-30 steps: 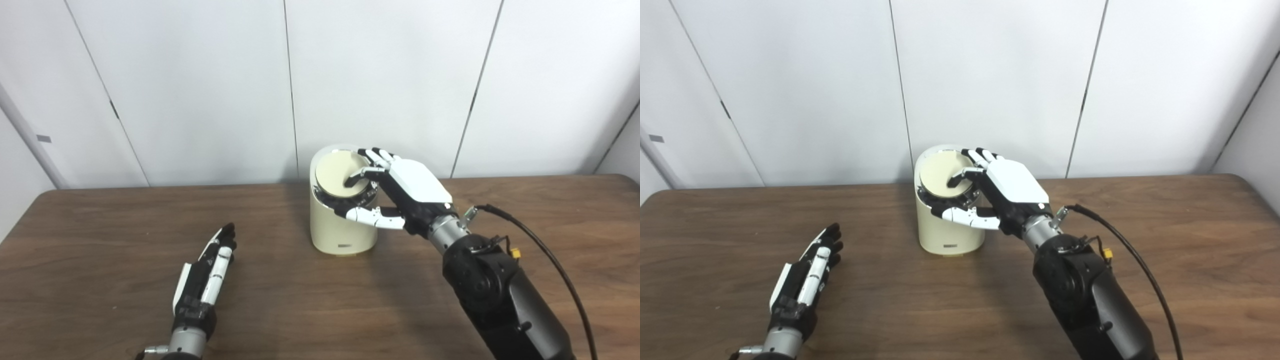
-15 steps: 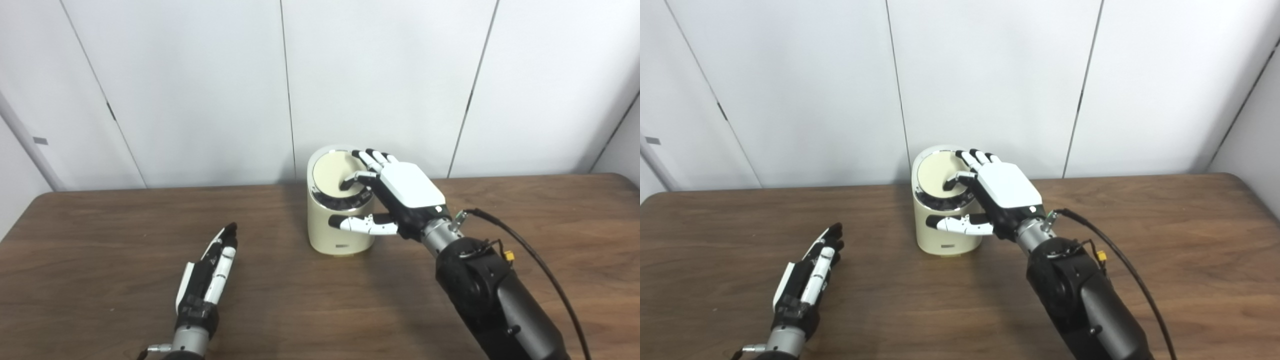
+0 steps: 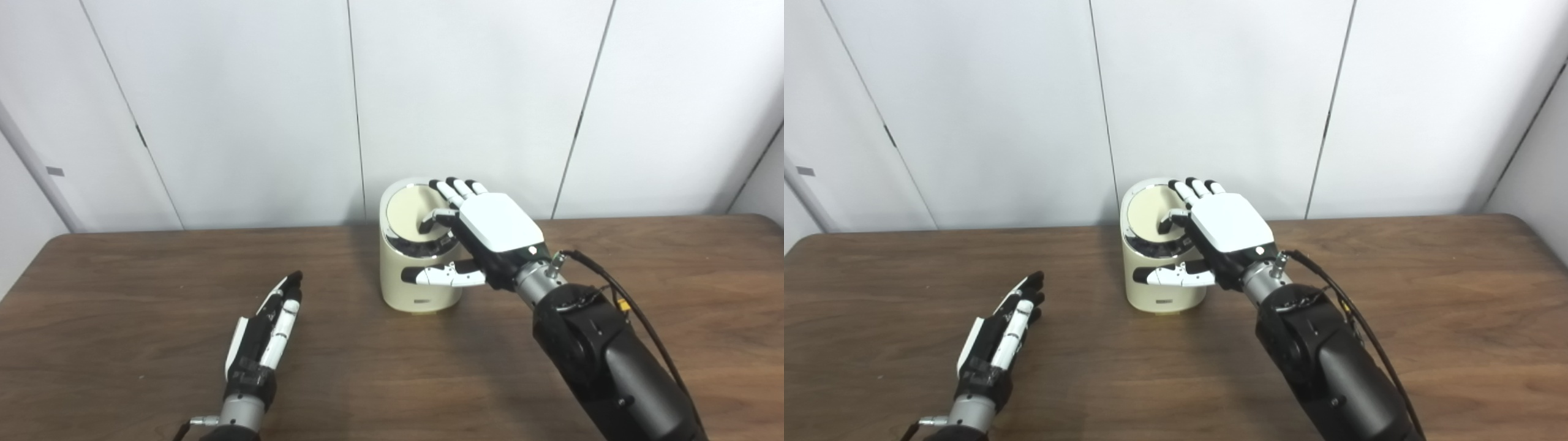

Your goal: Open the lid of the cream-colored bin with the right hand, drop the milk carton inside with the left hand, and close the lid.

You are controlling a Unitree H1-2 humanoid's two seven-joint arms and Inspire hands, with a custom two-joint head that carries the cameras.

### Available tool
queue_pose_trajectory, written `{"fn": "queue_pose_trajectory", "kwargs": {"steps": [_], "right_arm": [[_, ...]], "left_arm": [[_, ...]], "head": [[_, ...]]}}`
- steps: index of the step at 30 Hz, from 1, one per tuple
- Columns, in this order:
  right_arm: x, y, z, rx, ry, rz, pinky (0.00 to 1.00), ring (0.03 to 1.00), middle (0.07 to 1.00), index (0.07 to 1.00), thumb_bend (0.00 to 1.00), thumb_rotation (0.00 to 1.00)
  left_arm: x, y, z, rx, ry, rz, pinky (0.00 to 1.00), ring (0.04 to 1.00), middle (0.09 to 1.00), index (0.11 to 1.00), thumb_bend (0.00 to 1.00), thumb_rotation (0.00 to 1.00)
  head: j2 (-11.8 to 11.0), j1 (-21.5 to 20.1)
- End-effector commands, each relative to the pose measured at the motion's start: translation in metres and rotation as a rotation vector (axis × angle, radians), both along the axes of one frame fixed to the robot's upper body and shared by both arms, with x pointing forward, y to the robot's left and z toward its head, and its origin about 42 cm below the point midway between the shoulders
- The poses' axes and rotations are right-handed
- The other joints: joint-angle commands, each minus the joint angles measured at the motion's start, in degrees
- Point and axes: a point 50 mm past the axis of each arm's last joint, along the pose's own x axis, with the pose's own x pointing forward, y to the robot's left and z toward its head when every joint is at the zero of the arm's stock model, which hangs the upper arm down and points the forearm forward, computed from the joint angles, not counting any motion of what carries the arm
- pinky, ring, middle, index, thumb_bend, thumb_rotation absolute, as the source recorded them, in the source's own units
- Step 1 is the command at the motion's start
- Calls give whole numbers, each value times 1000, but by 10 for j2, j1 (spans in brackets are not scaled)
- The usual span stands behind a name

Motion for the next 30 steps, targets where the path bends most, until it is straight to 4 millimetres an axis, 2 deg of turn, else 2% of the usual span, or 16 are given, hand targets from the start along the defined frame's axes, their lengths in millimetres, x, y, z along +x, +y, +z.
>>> {"fn": "queue_pose_trajectory", "kwargs": {"steps": [1,4,8,11,13,16,21,26,30], "right_arm": [[-2,1,9,30,11,14,1000,1000,984,744,574,987],[-6,-3,22,116,25,4,1000,1000,984,799,582,999],[-15,-9,37,256,56,0,1000,1000,999,931,565,1000],[-21,-14,41,390,88,13,997,1000,1000,964,536,992],[-23,-19,40,467,106,19,954,1000,991,973,509,996],[-26,-24,35,541,134,-10,919,992,989,983,491,1000],[-31,-38,22,616,157,-56,894,986,1000,994,460,998],[-36,-56,1,715,209,-89,869,948,982,989,448,1000],[-45,-67,-24,866,244,-141,841,940,974,952,493,989]], "left_arm": [[8,-2,17,6,-92,2,948,942,946,930,481,781],[7,-1,18,11,-93,1,958,942,946,934,470,793],[6,0,21,8,-97,4,974,946,948,949,456,803],[5,1,25,10,-104,10,974,950,948,947,441,807],[4,2,28,14,-114,14,962,951,947,945,437,817],[1,3,32,15,-125,25,948,944,945,944,432,820],[-4,5,43,-13,-151,34,944,941,945,944,429,764],[-11,7,53,-19,-168,20,952,938,946,958,421,775],[-16,9,59,-38,-175,11,987,958,970,997,443,772]], "head": [[0,1],[0,2],[3,4],[5,10],[6,10],[9,8],[17,9],[23,14],[25,22]]}}
